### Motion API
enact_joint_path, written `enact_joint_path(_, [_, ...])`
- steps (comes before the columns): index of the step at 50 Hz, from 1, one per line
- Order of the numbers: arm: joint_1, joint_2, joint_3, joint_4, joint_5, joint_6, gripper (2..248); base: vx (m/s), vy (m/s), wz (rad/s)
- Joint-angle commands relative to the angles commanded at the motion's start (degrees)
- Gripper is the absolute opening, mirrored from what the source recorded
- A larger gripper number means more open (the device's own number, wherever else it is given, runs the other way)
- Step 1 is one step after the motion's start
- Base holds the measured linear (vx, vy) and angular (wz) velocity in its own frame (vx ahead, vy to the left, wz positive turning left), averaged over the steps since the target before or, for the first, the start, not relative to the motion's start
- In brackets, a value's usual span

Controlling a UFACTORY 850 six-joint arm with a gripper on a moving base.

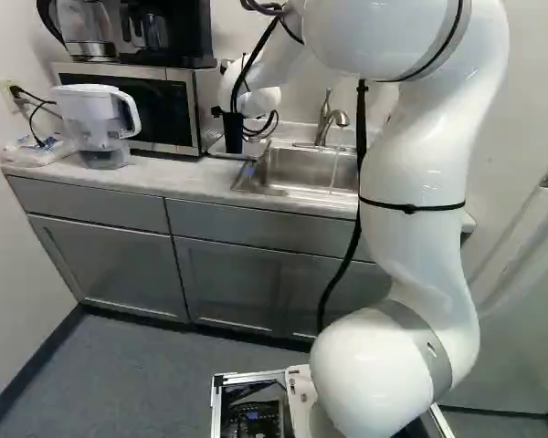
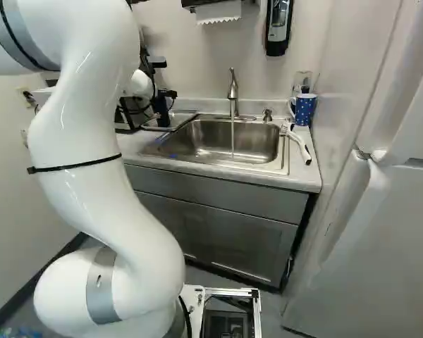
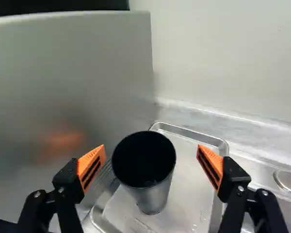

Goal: Rinse the cup and place it in the tray

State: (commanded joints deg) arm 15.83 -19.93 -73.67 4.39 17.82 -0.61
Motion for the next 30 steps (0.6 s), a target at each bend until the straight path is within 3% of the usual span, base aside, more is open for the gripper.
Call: enact_joint_path(30, [0.00, 1.92, -1.40, 0.00, 0.00, 0.00, 247, 0.000, 0.000, 0.000])
